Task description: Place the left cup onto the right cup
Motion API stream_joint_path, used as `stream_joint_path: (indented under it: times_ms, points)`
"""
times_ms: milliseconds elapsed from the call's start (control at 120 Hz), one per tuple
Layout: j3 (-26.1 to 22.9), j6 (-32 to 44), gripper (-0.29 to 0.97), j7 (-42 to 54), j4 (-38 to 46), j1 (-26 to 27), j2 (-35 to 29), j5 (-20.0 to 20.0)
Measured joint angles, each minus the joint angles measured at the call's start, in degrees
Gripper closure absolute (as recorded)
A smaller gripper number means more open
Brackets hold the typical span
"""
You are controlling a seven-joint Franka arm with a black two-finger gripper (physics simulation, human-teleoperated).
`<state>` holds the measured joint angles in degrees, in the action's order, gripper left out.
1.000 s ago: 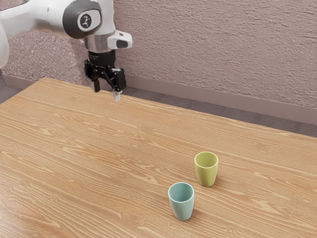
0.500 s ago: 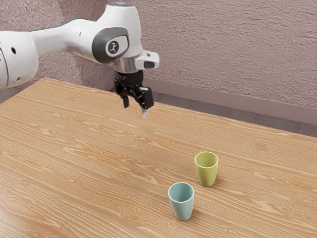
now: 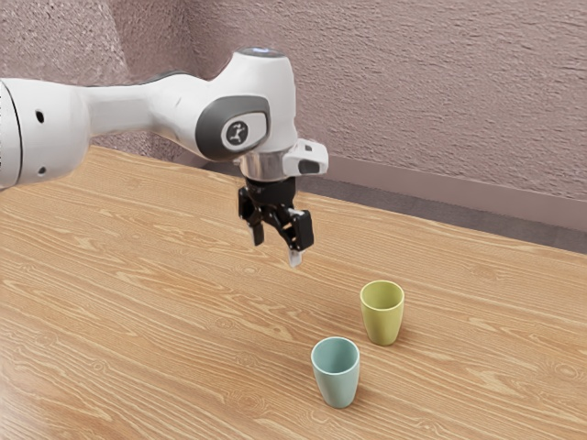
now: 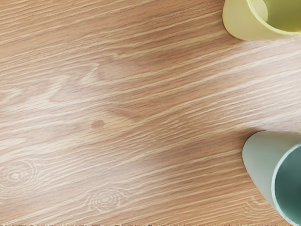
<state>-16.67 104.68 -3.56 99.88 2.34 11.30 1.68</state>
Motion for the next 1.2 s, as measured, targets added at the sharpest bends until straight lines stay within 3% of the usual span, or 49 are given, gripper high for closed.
stream_joint_path:
  times_ms: [517,1200]
  points:
    - [-0.30,6.11,0.00,-4.01,9.50,3.24,-6.12,-0.27]
    - [-0.55,16.26,0.00,-6.58,15.39,6.82,-5.42,-0.22]
